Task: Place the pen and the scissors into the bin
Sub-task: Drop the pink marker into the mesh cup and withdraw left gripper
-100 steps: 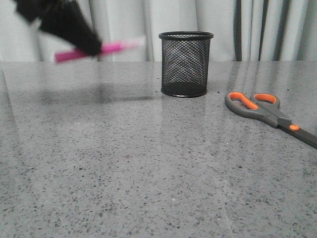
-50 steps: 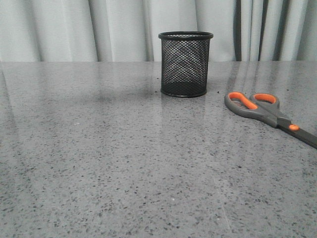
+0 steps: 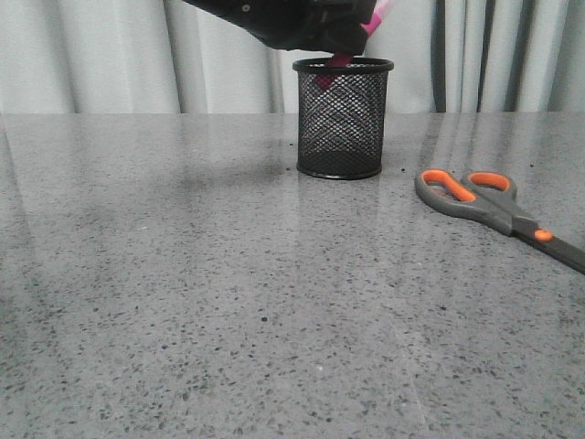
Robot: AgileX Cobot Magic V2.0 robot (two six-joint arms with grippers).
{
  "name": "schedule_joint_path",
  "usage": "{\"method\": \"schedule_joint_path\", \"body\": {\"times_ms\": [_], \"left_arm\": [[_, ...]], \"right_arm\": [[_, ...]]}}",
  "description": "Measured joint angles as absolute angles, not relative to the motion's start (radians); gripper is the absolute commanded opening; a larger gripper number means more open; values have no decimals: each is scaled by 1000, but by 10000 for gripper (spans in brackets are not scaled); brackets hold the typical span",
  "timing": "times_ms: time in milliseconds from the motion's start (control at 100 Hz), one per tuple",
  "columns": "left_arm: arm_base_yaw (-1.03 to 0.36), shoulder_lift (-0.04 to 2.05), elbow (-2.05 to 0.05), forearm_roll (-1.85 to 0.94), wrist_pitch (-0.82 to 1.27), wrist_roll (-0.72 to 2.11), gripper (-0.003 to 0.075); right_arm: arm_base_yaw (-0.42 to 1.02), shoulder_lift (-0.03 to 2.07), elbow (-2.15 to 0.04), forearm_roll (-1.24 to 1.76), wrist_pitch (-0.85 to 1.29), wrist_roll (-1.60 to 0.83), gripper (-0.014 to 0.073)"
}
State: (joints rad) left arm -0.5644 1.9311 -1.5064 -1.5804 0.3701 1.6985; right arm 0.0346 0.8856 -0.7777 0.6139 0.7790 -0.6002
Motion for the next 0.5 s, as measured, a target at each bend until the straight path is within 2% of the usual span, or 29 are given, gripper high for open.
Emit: {"method": "schedule_joint_path", "body": {"times_ms": [60,210,260,390,500], "left_arm": [[-564,1931,-1507,-1580,376,1701,92],[-564,1931,-1509,-1583,382,1705,372],[-562,1931,-1509,-1592,382,1708,419],[-542,1917,-1509,-1607,408,1708,391],[-514,1868,-1509,-1592,430,1708,272]], "right_arm": [[35,886,-778,614,779,-600,309],[35,886,-778,614,779,-600,309],[35,886,-778,614,779,-600,309],[35,886,-778,614,779,-600,309],[35,886,-778,614,779,-600,309]]}}
